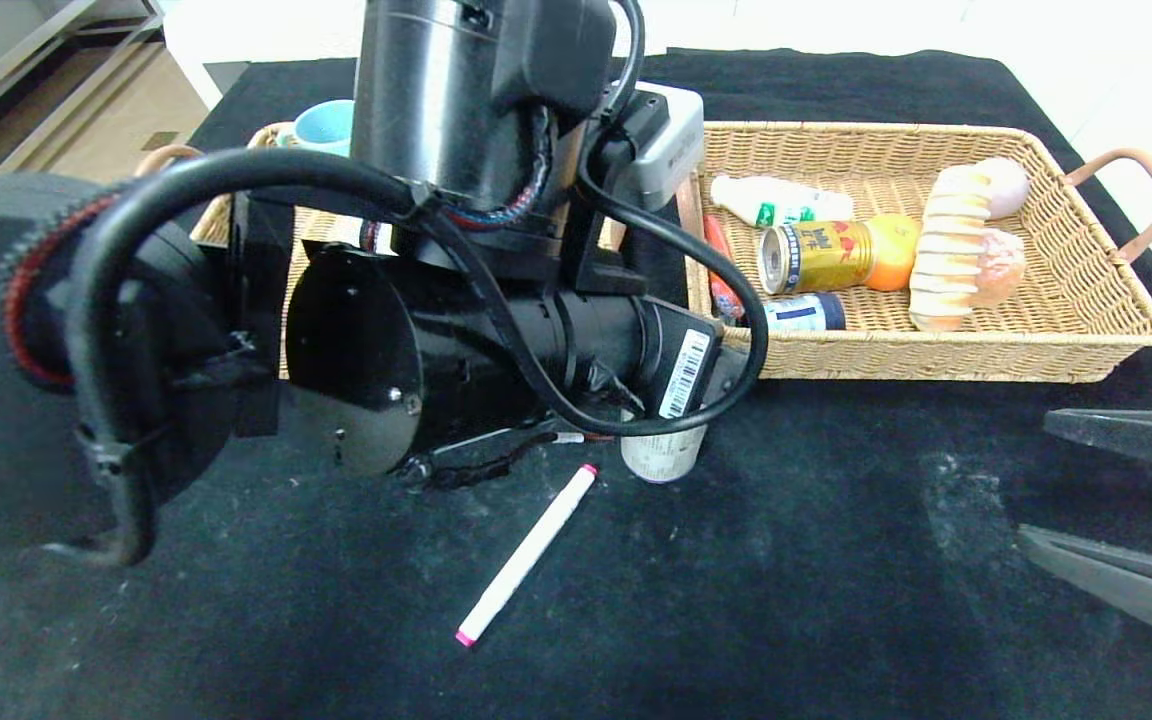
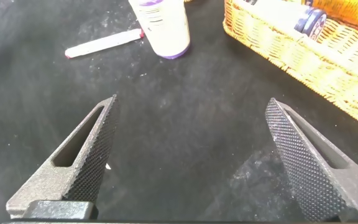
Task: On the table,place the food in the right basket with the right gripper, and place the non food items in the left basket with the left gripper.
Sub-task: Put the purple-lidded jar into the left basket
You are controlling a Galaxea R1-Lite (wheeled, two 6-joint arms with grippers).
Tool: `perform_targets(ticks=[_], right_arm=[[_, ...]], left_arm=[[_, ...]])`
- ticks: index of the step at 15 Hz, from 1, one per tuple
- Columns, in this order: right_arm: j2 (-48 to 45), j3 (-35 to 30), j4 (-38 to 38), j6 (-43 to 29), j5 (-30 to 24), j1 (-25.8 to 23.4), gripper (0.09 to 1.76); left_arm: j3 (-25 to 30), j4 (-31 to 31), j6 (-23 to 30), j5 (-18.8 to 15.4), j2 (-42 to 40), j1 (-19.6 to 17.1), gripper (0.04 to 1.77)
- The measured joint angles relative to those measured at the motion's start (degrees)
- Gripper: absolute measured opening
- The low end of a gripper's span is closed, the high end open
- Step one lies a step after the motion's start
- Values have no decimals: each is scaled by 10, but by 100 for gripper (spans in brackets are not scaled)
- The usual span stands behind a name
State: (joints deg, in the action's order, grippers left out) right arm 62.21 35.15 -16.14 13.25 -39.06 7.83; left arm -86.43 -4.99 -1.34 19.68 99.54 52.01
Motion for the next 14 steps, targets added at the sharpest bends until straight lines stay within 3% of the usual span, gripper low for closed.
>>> perform_targets(ticks=[14], right_arm=[[-3,-1,0,0,0,1,171]], left_arm=[[-3,-1,5,2,59,-5,171]])
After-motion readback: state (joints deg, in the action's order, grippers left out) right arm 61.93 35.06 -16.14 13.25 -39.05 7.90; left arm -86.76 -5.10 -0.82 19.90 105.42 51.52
